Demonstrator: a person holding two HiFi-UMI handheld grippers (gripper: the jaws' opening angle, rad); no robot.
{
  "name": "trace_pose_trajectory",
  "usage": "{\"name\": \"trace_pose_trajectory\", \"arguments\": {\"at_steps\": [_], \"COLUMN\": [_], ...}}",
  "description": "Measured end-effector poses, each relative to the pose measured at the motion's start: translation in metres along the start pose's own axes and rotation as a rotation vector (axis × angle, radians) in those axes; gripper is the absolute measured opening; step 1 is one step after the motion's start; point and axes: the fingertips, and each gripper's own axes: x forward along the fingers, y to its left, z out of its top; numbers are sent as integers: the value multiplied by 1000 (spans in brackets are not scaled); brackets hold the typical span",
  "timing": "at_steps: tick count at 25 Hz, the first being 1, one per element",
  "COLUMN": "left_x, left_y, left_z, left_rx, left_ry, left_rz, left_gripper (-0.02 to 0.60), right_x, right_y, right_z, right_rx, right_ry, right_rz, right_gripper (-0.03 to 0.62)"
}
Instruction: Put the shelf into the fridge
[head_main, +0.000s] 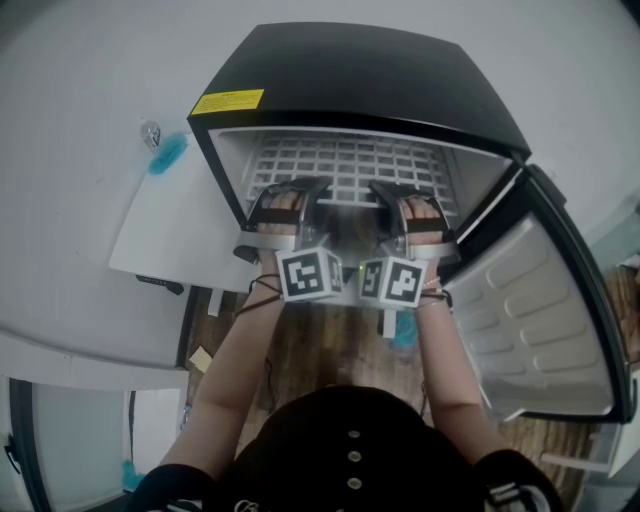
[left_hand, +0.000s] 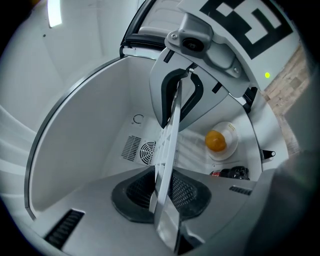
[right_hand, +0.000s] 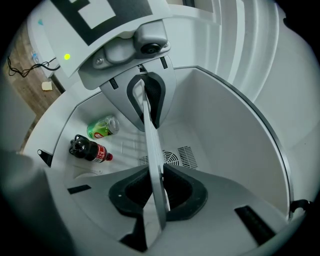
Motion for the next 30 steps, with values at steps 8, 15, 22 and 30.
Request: {"name": "trace_pose_trajectory", "arguments": {"at_steps": [8,15,22,30], "left_x": [10,21,26,27], "left_y": [-3,-3,-1,-2], "left_z": [-5,-7,-8,-8], "left_rx": [16,12,10,34], "left_ry": [26,45,53,55], "left_rz": [-11,-20,-7,32], "left_gripper": [49,49,49,67], "right_x": [9,19,23,25], "right_y": [0,1,0,0], "right_z": [-3,-7,-8,-10], "right_rx": [-4,-7,1,2], "right_ry": [3,12,20,42], "right_rz": [-1,-6,2,8], "right_gripper": [48,48,48,51]}}
